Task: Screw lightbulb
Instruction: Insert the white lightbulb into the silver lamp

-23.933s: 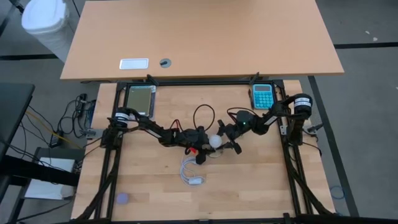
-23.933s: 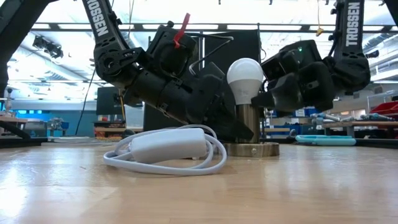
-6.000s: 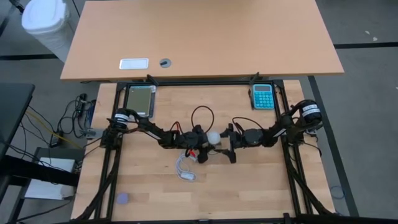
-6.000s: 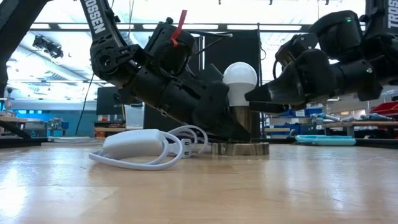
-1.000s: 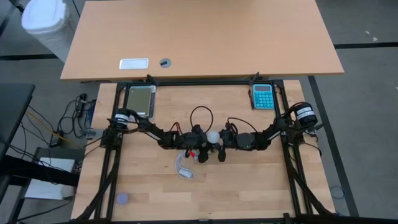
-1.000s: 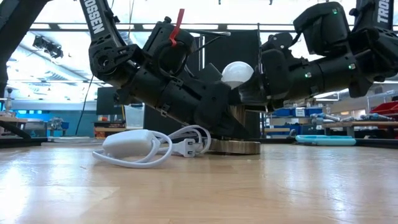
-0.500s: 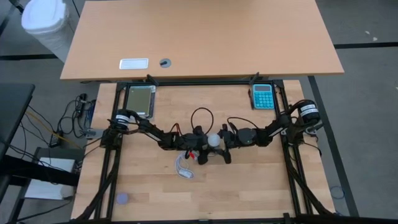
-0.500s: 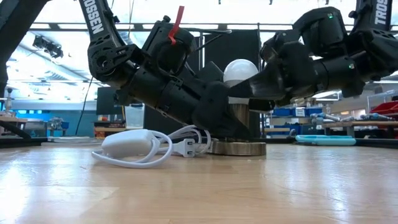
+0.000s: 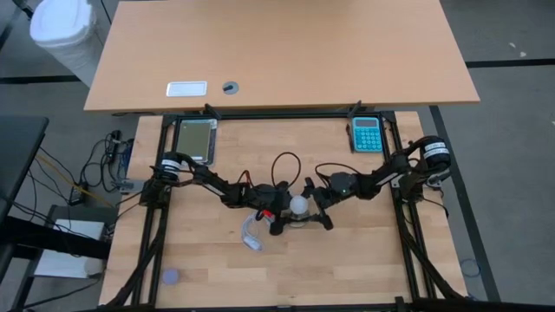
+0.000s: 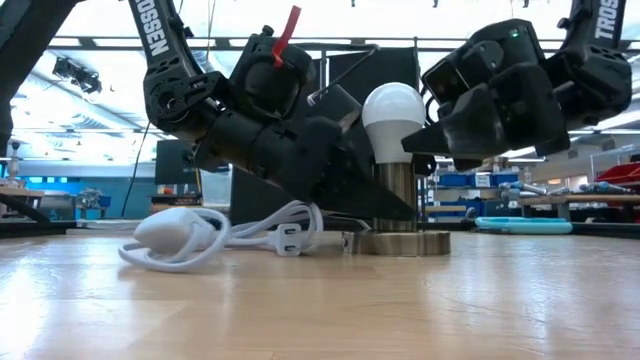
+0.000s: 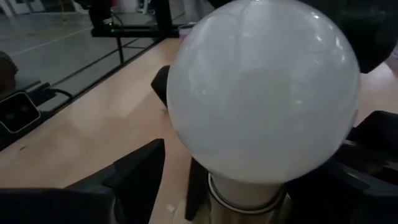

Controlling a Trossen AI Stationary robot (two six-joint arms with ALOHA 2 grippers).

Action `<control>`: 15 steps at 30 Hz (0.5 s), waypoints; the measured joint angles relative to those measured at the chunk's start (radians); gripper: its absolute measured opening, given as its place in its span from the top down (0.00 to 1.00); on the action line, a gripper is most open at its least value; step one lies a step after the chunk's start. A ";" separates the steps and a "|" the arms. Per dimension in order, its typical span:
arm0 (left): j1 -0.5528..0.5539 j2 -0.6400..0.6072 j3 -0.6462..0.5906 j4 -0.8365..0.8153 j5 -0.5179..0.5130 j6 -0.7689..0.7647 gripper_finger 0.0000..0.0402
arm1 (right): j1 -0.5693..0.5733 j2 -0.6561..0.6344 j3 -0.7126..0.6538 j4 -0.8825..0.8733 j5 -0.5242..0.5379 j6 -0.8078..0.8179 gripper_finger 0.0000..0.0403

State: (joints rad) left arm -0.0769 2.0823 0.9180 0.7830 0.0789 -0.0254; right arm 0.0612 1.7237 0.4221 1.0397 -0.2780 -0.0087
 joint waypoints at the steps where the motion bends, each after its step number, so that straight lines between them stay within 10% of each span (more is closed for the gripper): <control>1: 0.000 0.000 0.000 -0.001 0.009 0.000 0.32 | -0.005 0.000 0.000 -0.006 -0.006 -0.008 0.24; 15: 0.000 -0.003 0.000 -0.023 -0.086 0.022 0.50 | -0.058 -0.002 0.000 -0.040 -0.032 -0.043 0.24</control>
State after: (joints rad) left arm -0.0771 2.0789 0.9184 0.7599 -0.0074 -0.0036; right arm 0.0033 1.7212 0.4221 0.9999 -0.3102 -0.0521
